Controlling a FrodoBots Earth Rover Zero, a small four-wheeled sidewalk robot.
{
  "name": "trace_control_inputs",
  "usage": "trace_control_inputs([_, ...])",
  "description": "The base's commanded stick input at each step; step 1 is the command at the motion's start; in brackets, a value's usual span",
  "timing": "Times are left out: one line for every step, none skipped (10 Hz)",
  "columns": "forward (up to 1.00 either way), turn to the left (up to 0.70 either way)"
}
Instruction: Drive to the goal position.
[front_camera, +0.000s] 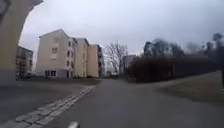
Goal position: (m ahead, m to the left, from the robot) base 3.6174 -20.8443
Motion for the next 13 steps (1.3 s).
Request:
trace_control_inputs([1.00, 0.00])
trace_control_inputs([1.00, 0.00])
trace_control_inputs([1.00, 0.00])
trace_control_inputs([1.00, 0.00])
trace_control_inputs([1.00, 0.00])
trace_control_inputs([1.00, 0.00])
trace_control_inputs([1.00, -0.06])
trace_control_inputs([1.00, -0.29])
trace_control_inputs([1.00, -0.40])
trace_control_inputs([1.00, -0.40])
trace_control_inputs([1.00, -0.40])
trace_control_inputs([1.00, -0.40])
trace_control_inputs([1.00, -0.40])
